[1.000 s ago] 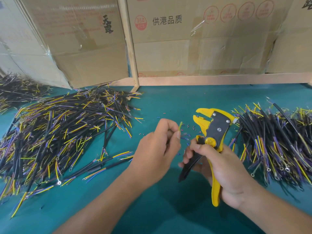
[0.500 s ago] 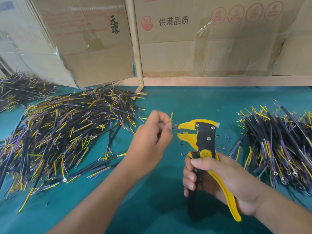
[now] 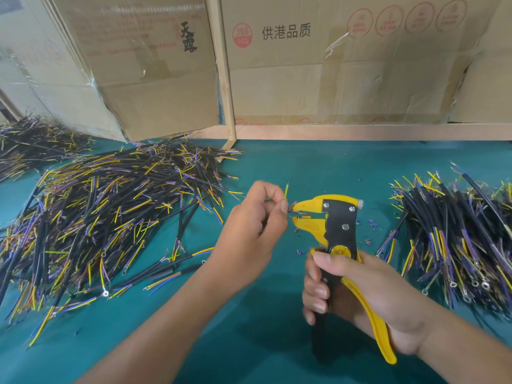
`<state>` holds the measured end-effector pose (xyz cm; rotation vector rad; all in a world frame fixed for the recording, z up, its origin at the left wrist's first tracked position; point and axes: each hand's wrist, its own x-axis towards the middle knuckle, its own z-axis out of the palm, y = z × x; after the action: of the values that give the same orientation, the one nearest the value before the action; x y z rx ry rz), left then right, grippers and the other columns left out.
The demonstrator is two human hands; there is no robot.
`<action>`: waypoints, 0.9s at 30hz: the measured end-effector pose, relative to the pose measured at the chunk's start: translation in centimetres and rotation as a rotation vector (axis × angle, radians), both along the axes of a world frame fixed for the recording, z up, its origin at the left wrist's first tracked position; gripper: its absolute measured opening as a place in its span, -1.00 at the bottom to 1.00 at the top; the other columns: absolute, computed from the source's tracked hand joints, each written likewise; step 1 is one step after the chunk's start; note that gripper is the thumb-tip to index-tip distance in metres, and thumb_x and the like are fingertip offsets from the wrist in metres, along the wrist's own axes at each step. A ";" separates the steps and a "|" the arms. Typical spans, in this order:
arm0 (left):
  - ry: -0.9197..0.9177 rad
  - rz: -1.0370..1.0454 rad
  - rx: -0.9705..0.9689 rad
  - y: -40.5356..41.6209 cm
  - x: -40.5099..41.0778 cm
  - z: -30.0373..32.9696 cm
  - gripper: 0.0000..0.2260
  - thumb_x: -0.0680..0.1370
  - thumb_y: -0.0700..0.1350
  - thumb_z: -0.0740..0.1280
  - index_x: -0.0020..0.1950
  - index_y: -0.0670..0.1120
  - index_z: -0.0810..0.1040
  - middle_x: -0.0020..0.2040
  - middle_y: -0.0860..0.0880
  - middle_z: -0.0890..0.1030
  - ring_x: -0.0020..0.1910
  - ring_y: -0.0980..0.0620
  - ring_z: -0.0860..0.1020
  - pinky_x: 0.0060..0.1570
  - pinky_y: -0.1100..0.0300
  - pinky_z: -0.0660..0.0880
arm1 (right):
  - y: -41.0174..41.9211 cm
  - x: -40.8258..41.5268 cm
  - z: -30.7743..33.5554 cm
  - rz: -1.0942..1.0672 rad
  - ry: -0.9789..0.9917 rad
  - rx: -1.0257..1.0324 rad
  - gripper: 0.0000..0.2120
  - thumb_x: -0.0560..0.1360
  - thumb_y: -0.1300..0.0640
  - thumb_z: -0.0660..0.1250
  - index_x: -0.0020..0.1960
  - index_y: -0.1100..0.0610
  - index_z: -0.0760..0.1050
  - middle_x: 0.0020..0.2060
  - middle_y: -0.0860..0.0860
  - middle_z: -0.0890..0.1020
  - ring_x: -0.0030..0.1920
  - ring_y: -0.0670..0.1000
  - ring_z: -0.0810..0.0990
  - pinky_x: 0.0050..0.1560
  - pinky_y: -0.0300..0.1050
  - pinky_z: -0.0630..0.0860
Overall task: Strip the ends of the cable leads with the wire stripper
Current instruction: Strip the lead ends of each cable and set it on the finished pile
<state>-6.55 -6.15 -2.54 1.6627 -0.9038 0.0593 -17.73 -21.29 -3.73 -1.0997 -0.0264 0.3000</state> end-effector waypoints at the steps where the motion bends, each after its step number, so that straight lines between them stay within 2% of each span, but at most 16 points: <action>1: 0.001 -0.009 0.000 -0.1 -0.1 0.0 -0.88 0.60 0.09 0.15 -0.09 0.09 0.32 -0.42 0.10 0.28 -0.39 -0.18 0.21 -0.39 0.02 0.18 | 0.1 0.0 0.0 -0.001 0.003 0.007 -0.71 0.44 0.02 0.45 -0.22 0.23 0.47 -0.36 0.14 0.36 -0.36 0.12 0.41 -0.23 0.07 0.51; 6: 0.008 -0.047 0.022 -0.1 -0.2 -0.1 -0.86 0.63 0.10 0.11 -0.03 0.06 0.31 -0.39 0.10 0.40 -0.36 -0.09 0.29 -0.35 0.19 0.26 | 0.3 0.0 0.1 -0.037 0.012 0.009 -0.64 0.44 -0.02 0.46 -0.28 0.22 0.42 -0.41 0.12 0.30 -0.42 0.09 0.33 -0.31 0.04 0.46; 12: -0.026 -0.049 0.059 0.1 -0.1 -0.3 -0.85 0.66 0.11 0.08 -0.01 0.07 0.29 -0.37 0.12 0.40 -0.36 0.05 0.31 -0.32 0.26 0.28 | 0.4 -0.1 0.4 -0.117 0.048 -0.020 -0.56 0.44 -0.09 0.47 -0.32 0.18 0.33 -0.46 0.07 0.21 -0.51 0.04 0.22 -0.44 -0.07 0.34; 17: -0.069 -0.054 0.095 0.4 0.1 -0.1 -0.84 0.66 0.14 0.07 0.02 0.08 0.28 -0.38 0.11 0.38 -0.37 0.02 0.28 -0.34 0.17 0.25 | 0.3 -0.3 1.0 -0.154 0.069 -0.061 -0.57 0.41 -0.12 0.43 -0.35 0.13 0.30 -0.48 0.03 0.18 -0.56 -0.01 0.15 -0.50 -0.20 0.25; 23: -0.066 -0.066 0.084 0.5 0.1 0.0 -0.83 0.65 0.14 0.08 0.02 0.06 0.29 -0.38 0.11 0.36 -0.36 -0.04 0.26 -0.35 0.09 0.23 | 0.3 -0.5 1.2 -0.163 0.072 -0.081 -0.51 0.35 -0.18 0.50 -0.36 0.12 0.30 -0.49 0.01 0.18 -0.57 -0.03 0.14 -0.51 -0.25 0.23; 27: -0.062 -0.065 0.081 0.6 0.4 -0.1 -0.84 0.65 0.15 0.10 0.00 0.09 0.29 -0.41 0.11 0.34 -0.40 0.02 0.24 -0.38 0.19 0.20 | 0.3 -0.5 1.1 -0.169 0.070 -0.073 -0.51 0.33 -0.20 0.49 -0.36 0.11 0.30 -0.49 0.00 0.18 -0.57 -0.04 0.14 -0.51 -0.25 0.22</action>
<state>-6.12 -5.55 -2.62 1.7127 -1.0183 0.0300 -18.19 -20.96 -2.62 -1.1555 0.1400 0.1884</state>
